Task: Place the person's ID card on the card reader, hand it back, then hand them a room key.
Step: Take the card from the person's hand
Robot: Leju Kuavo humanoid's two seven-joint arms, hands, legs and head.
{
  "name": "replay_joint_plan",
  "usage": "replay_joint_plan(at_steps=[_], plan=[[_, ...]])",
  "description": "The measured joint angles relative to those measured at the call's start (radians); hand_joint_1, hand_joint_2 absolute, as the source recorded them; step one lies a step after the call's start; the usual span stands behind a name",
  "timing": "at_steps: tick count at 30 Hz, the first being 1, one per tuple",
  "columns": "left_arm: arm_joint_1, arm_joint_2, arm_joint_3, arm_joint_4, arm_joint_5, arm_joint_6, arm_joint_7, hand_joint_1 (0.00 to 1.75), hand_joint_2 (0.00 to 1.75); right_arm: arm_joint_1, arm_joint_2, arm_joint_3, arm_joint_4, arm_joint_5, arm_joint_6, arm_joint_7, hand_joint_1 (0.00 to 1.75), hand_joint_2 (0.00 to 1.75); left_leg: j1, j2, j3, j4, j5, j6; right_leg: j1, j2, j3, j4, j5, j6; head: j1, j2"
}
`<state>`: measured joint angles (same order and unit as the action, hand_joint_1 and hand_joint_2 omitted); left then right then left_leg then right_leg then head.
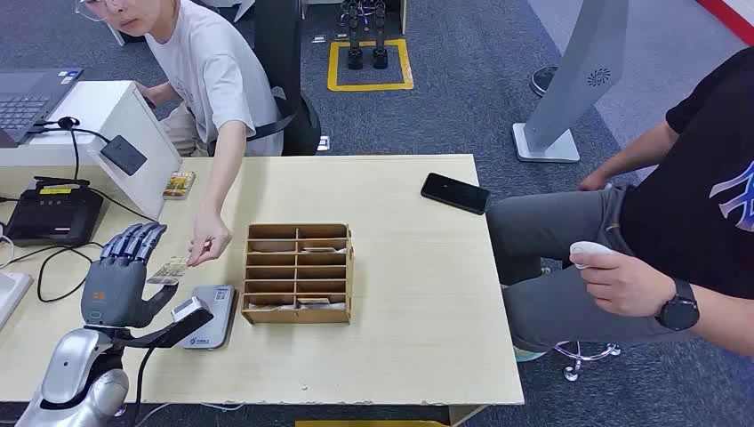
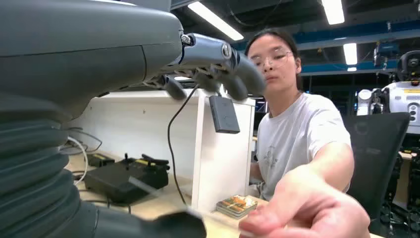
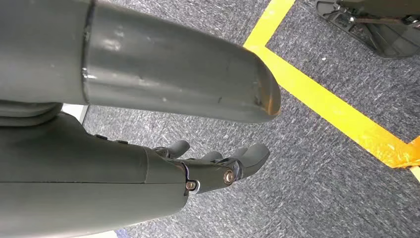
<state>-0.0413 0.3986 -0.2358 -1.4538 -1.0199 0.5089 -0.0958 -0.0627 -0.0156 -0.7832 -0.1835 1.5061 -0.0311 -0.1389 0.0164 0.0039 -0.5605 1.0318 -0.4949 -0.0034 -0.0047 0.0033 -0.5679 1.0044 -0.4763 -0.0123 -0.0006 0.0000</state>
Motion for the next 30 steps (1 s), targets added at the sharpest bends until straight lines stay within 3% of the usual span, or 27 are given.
replay_joint_plan(at_steps=[23,26,30], plan=[[0.009,-0.018,0.010,-0.003,0.198,-0.043,-0.117,1.75,1.75,-0.001,0.000,0.022,0.000,-0.002,-0.003,-0.009,0.00,0.00,0.000,0.000,0.000,0.000,0.000,0.000,0.000,0.000,0.000,0.000,0.000,0.000,0.000,0.000],[0.011,-0.027,0.015,-0.008,0.295,-0.113,-0.129,1.75,1.75,-0.001,0.000,0.024,0.000,-0.006,-0.006,-0.009,0.00,0.00,0.000,0.000,0.000,0.000,0.000,0.000,0.000,0.000,0.000,0.000,0.000,0.000,0.000,0.000],[0.012,-0.064,0.026,-0.034,0.512,-0.325,-0.077,1.75,1.75,0.003,0.001,0.024,-0.001,-0.020,-0.013,-0.009,0.00,0.00,0.000,0.000,0.000,0.000,0.000,0.000,0.000,0.000,0.000,0.000,0.000,0.000,0.000,0.000]])
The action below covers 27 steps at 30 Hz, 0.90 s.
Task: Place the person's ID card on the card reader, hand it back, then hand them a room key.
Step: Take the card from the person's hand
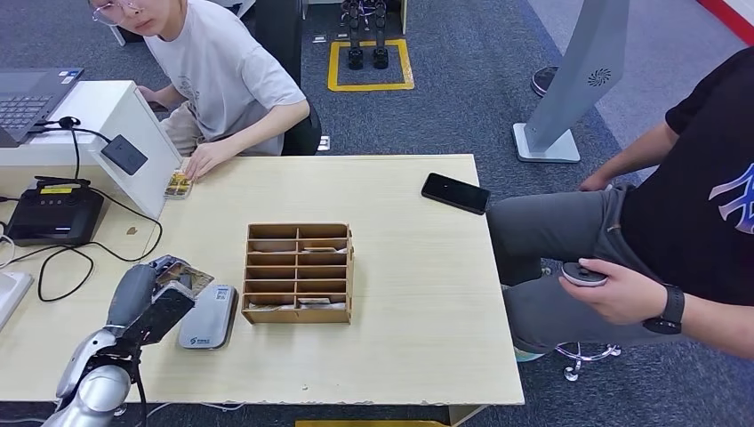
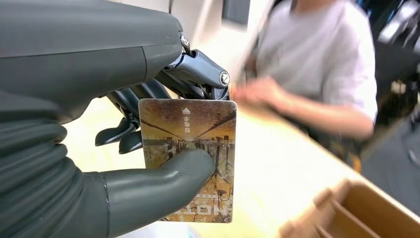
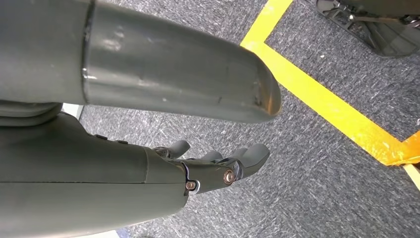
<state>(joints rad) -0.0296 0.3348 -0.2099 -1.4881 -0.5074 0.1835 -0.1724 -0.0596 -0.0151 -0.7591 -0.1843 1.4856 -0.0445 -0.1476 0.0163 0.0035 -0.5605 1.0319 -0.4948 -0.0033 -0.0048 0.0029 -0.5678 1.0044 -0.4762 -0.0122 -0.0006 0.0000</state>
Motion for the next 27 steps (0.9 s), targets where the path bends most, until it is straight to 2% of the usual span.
replay_joint_plan(at_steps=[7,12,16,27], plan=[[-0.001,-0.039,0.014,-0.028,0.080,-0.067,0.038,1.75,1.75,0.008,0.001,0.000,-0.003,-0.010,-0.003,0.000,0.00,0.00,0.000,0.000,0.000,0.000,0.000,0.000,0.000,0.000,0.000,0.000,0.000,0.000,0.000,0.000],[-0.001,-0.065,0.039,-0.033,0.239,-0.154,0.151,1.75,1.75,0.014,0.003,0.000,-0.004,-0.013,-0.015,0.000,0.00,0.00,0.000,0.000,0.000,0.000,0.000,0.000,0.000,0.000,0.000,0.000,0.000,0.000,0.000,0.000],[-0.001,-0.071,0.054,-0.018,0.259,-0.142,0.215,1.75,1.75,0.018,0.005,0.000,-0.003,-0.013,-0.022,0.002,0.00,0.00,0.000,0.000,0.000,0.000,0.000,0.000,0.000,0.000,0.000,0.000,0.000,0.000,0.000,0.000],[0.007,-0.078,0.057,0.053,0.189,-0.066,0.258,1.75,1.75,0.018,0.010,0.002,-0.003,-0.013,-0.031,0.006,0.00,0.00,0.000,0.000,0.000,0.000,0.000,0.000,0.000,0.000,0.000,0.000,0.000,0.000,0.000,0.000]])
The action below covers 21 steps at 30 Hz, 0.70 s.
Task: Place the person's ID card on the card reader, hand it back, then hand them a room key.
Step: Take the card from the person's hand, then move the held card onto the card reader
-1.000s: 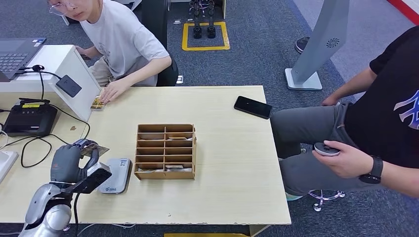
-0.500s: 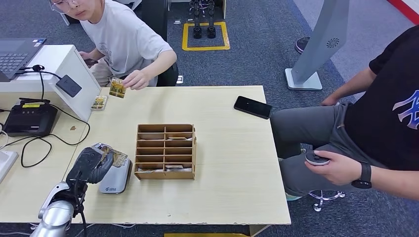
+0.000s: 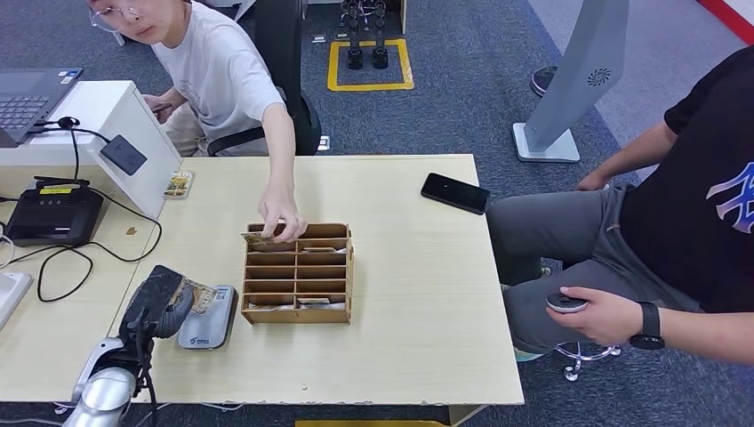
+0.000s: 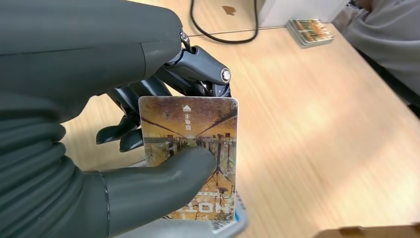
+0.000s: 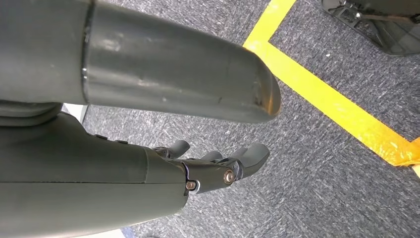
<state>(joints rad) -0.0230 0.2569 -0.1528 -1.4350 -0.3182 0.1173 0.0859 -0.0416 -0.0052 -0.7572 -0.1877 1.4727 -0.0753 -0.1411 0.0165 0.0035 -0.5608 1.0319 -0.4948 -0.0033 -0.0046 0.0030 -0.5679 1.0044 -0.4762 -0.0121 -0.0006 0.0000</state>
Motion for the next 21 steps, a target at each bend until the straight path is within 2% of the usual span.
replay_joint_plan(at_steps=[21], plan=[[0.027,-0.024,0.007,0.072,-0.186,0.038,0.029,1.75,1.75,-0.004,0.005,0.025,0.000,-0.007,-0.006,-0.008,0.00,0.00,0.000,0.000,0.001,0.000,0.000,0.000,0.000,-0.001,0.001,0.000,0.000,0.000,0.000,0.000]])
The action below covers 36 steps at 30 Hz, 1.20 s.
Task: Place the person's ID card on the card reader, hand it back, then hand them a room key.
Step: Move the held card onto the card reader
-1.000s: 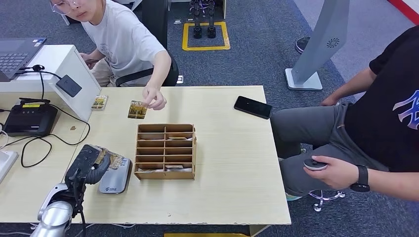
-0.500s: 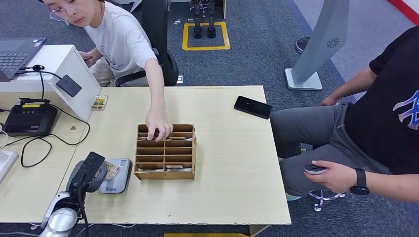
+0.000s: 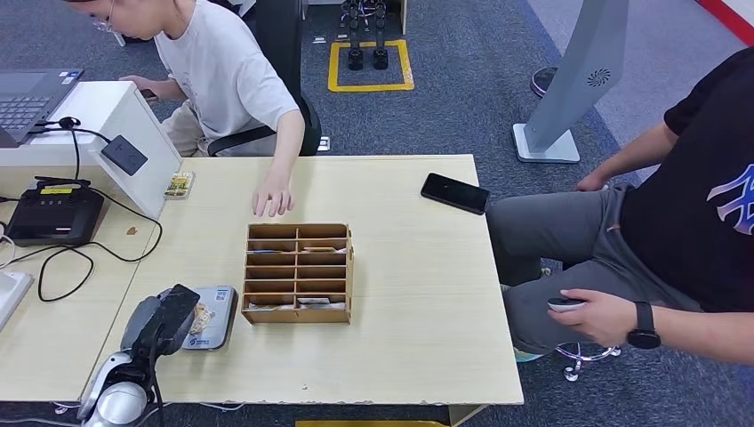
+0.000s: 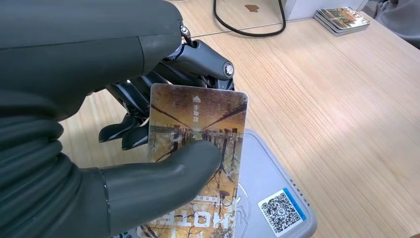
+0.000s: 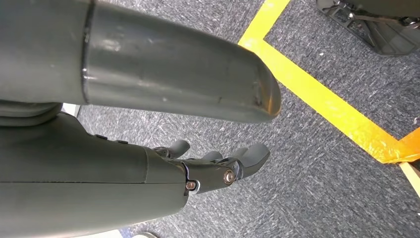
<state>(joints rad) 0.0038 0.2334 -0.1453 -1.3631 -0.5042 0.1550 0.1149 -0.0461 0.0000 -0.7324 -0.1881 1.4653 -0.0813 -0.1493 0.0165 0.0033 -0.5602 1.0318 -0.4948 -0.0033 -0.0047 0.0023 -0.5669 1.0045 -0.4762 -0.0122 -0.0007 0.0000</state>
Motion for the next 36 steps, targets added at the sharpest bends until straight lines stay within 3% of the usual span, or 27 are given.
replay_joint_plan(at_steps=[16,22,26,30,36], plan=[[0.000,-0.023,-0.009,0.012,-0.123,0.034,0.011,1.75,1.75,-0.002,0.005,0.013,-0.010,-0.011,-0.001,-0.011,0.00,0.00,0.000,0.000,0.001,0.000,0.000,0.000,0.000,0.000,0.001,0.000,0.000,0.000,0.000,0.000],[-0.008,-0.043,0.004,-0.029,0.203,-0.007,-0.158,1.75,1.75,-0.002,0.005,0.025,-0.013,-0.012,-0.005,-0.014,0.00,0.00,0.000,0.000,0.001,0.000,0.001,0.001,0.000,0.000,0.000,0.000,0.000,0.000,0.000,0.000],[-0.094,-0.042,0.032,-0.083,0.310,0.049,-0.206,1.75,1.75,-0.005,0.005,0.038,-0.013,-0.012,-0.008,-0.014,0.00,0.00,0.001,-0.003,-0.002,0.000,0.004,0.000,0.001,-0.003,-0.001,0.000,0.002,0.000,0.000,0.000],[-0.224,-0.007,0.044,-0.102,0.245,0.115,-0.215,1.75,1.75,-0.015,0.006,0.053,-0.014,-0.011,-0.001,-0.013,0.00,0.00,0.001,-0.003,-0.002,0.000,0.005,0.000,0.001,-0.004,-0.001,0.000,0.004,-0.001,0.000,0.000],[-0.310,0.042,0.047,-0.099,-0.008,0.221,-0.227,1.75,1.75,-0.023,0.008,0.080,-0.015,-0.007,0.017,-0.016,0.00,0.00,0.001,-0.003,-0.002,0.000,0.005,-0.001,0.001,-0.003,-0.002,0.001,0.004,-0.001,0.000,0.000]])
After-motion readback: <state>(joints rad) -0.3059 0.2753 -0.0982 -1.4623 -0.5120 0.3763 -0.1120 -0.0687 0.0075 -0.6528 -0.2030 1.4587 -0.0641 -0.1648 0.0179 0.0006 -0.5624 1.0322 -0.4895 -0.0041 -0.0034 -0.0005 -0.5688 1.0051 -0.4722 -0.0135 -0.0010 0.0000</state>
